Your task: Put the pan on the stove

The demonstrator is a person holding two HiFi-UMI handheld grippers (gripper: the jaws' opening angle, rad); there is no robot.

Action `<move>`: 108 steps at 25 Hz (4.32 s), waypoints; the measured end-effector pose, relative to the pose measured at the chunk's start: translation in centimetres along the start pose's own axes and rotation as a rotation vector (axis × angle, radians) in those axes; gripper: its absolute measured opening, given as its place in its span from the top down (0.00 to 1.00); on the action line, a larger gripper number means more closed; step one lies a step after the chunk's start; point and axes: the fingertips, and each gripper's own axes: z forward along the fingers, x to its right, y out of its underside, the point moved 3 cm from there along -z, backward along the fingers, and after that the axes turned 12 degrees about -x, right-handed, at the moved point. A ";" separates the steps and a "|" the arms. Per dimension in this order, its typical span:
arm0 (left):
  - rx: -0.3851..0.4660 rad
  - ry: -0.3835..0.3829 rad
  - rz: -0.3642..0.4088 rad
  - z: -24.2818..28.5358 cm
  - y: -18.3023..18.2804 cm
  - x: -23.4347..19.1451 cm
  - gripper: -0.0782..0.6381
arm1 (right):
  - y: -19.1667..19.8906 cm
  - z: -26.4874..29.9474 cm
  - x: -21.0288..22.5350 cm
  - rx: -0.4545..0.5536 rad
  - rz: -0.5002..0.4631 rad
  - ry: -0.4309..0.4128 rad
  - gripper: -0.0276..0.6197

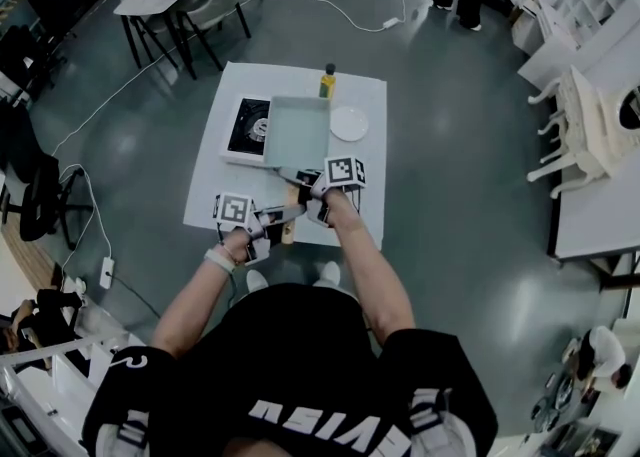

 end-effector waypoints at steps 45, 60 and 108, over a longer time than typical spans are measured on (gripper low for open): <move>0.063 -0.134 -0.103 -10.4 -7.4 -14.0 0.75 | -8.3 13.5 9.2 -0.060 0.035 -0.008 0.73; 0.069 -0.152 -0.162 -12.0 -8.7 -19.4 0.75 | -10.2 16.1 14.0 -0.042 0.058 0.029 0.73; 0.289 -0.365 -0.020 -17.8 -9.2 -19.5 0.62 | -8.0 12.3 14.7 -0.057 0.072 0.167 0.57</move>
